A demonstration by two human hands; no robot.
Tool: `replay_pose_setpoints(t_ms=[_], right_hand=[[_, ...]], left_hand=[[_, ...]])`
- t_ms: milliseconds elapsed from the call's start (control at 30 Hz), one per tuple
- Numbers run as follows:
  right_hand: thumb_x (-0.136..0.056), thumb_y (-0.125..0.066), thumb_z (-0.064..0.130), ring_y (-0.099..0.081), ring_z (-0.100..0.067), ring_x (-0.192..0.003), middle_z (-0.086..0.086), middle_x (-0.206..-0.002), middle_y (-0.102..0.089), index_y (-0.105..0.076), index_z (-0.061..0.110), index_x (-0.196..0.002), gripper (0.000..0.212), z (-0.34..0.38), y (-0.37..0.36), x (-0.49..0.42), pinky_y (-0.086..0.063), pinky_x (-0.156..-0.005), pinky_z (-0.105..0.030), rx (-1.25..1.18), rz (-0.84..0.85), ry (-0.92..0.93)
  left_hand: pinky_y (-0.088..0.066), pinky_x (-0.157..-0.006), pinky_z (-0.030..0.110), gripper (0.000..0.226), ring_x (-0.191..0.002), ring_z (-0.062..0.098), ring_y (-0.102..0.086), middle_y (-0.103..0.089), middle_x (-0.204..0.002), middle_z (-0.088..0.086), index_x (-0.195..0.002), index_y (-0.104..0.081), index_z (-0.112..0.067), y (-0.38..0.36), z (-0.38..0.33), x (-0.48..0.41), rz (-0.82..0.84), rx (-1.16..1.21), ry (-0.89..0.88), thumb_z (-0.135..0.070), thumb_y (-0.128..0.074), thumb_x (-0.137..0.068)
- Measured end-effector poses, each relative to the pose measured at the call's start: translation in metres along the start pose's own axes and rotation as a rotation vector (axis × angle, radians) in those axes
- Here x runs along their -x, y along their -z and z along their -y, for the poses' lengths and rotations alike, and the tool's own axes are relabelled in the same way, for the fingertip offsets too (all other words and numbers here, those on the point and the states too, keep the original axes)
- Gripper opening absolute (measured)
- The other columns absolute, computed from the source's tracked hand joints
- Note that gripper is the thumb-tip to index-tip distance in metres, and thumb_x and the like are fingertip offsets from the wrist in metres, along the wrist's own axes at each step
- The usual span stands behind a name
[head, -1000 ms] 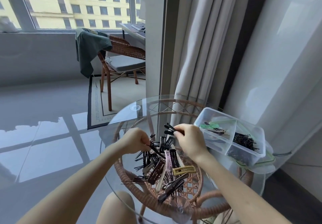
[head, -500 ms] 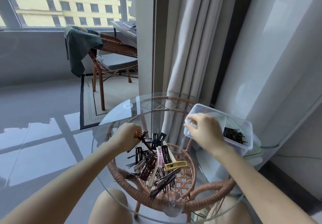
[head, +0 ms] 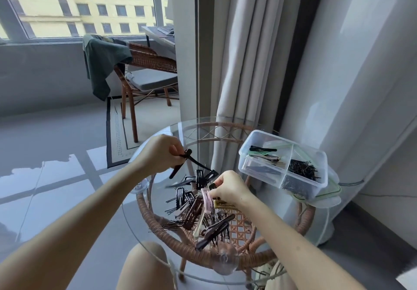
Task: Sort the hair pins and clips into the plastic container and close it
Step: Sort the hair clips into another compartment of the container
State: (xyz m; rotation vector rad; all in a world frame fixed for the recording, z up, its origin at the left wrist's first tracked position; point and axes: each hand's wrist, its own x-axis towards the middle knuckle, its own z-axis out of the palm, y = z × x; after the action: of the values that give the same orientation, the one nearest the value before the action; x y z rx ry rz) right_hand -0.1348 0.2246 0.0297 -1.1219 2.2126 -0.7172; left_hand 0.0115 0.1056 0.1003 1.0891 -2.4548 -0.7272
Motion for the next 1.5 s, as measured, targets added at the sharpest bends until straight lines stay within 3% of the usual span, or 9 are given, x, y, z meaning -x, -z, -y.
replay_pose_setpoints(t_ms=[233, 400, 633, 800, 900, 1067, 1167, 1300, 1500], right_hand=[[-0.080, -0.066, 0.014, -0.047, -0.014, -0.052, 0.000, -0.056, -0.054, -0.059, 0.013, -0.063, 0.019, -0.005, 0.025, 0.008, -0.038, -0.052, -0.027, -0.186, -0.075, 0.056], [-0.081, -0.068, 0.010, -0.057, -0.010, -0.044, 0.001, -0.055, -0.063, -0.064, 0.020, -0.069, 0.016, -0.010, 0.073, 0.030, -0.051, -0.048, -0.030, -0.455, -0.378, 0.225], [-0.083, -0.064, 0.010, -0.066, -0.028, -0.062, -0.009, -0.065, -0.068, -0.069, 0.006, -0.081, 0.007, -0.043, 0.134, 0.013, -0.057, -0.067, -0.045, -0.278, -0.830, 0.223], [-0.086, -0.057, 0.012, -0.065, -0.033, -0.095, -0.015, -0.102, -0.071, -0.064, 0.005, -0.113, 0.029, -0.046, 0.140, 0.000, -0.052, -0.088, -0.040, 0.000, -0.610, 0.098], [-0.084, -0.062, 0.024, -0.065, -0.025, -0.089, -0.006, -0.094, -0.072, -0.067, 0.012, -0.109, 0.027, -0.040, 0.127, 0.024, -0.050, -0.078, -0.033, 0.105, -0.588, 0.240], [-0.075, -0.070, 0.046, -0.057, -0.011, -0.094, 0.003, -0.107, -0.063, -0.054, 0.020, -0.126, 0.060, -0.035, 0.067, 0.062, -0.046, -0.084, -0.025, 0.348, 0.074, 0.372], [-0.074, -0.069, 0.047, -0.048, -0.021, -0.111, -0.002, -0.118, -0.056, -0.046, 0.024, -0.131, 0.066, -0.043, 0.038, 0.060, -0.041, -0.095, -0.034, 0.470, 0.085, 0.403], [-0.078, -0.070, 0.036, -0.051, -0.017, -0.097, 0.003, -0.100, -0.057, -0.061, 0.032, -0.110, 0.034, -0.044, 0.024, 0.054, -0.045, -0.090, -0.035, 0.343, 0.063, 0.425], [-0.081, -0.067, 0.027, -0.053, -0.013, -0.091, 0.003, -0.099, -0.058, -0.063, 0.025, -0.110, 0.029, -0.047, 0.021, 0.054, -0.044, -0.087, -0.029, 0.269, 0.066, 0.466]], left_hand=[[-0.058, -0.074, 0.047, 0.017, -0.068, 0.023, -0.072, -0.073, -0.074, 0.011, -0.066, -0.063, -0.015, 0.002, -0.033, -0.011, -0.030, 0.219, 0.025, -0.006, -0.075, -0.072], [-0.059, -0.067, 0.034, 0.019, -0.072, 0.029, -0.072, -0.072, -0.083, 0.020, -0.066, -0.060, -0.011, -0.014, -0.071, -0.036, -0.068, 0.429, 0.020, 0.002, -0.073, -0.072], [-0.060, -0.063, 0.036, 0.011, -0.066, 0.028, -0.070, -0.070, -0.080, 0.013, -0.069, -0.064, -0.008, -0.069, -0.138, -0.076, 0.021, 0.327, -0.094, -0.001, -0.072, -0.072], [-0.059, -0.077, 0.037, 0.015, -0.071, 0.028, -0.070, -0.071, -0.078, 0.012, -0.090, -0.071, 0.001, -0.097, -0.154, -0.086, 0.231, 0.036, -0.109, -0.005, -0.064, -0.078], [-0.058, -0.074, 0.031, 0.018, -0.059, 0.020, -0.062, -0.060, -0.058, 0.001, -0.088, -0.072, -0.004, -0.093, -0.144, -0.083, 0.269, -0.079, -0.141, -0.009, -0.056, -0.083], [-0.057, -0.072, 0.031, 0.014, -0.056, 0.021, -0.060, -0.062, -0.058, 0.003, -0.078, -0.073, -0.008, -0.059, -0.116, -0.053, 0.153, -0.118, -0.167, -0.019, -0.064, -0.081], [-0.055, -0.070, 0.029, 0.021, -0.060, 0.017, -0.064, -0.066, -0.071, -0.002, -0.085, -0.071, -0.011, -0.044, -0.096, -0.013, 0.335, -0.180, -0.113, -0.031, -0.067, -0.080], [-0.046, -0.063, 0.024, 0.027, -0.066, 0.008, -0.050, -0.055, -0.073, -0.010, -0.089, -0.069, -0.021, -0.047, -0.067, 0.058, 0.542, -0.413, -0.145, -0.044, -0.067, -0.076], [-0.047, -0.069, 0.025, 0.034, -0.082, 0.013, -0.052, -0.052, -0.090, -0.007, -0.099, -0.062, -0.022, -0.068, -0.039, 0.100, 0.463, -0.398, -0.072, -0.046, -0.065, -0.075]])
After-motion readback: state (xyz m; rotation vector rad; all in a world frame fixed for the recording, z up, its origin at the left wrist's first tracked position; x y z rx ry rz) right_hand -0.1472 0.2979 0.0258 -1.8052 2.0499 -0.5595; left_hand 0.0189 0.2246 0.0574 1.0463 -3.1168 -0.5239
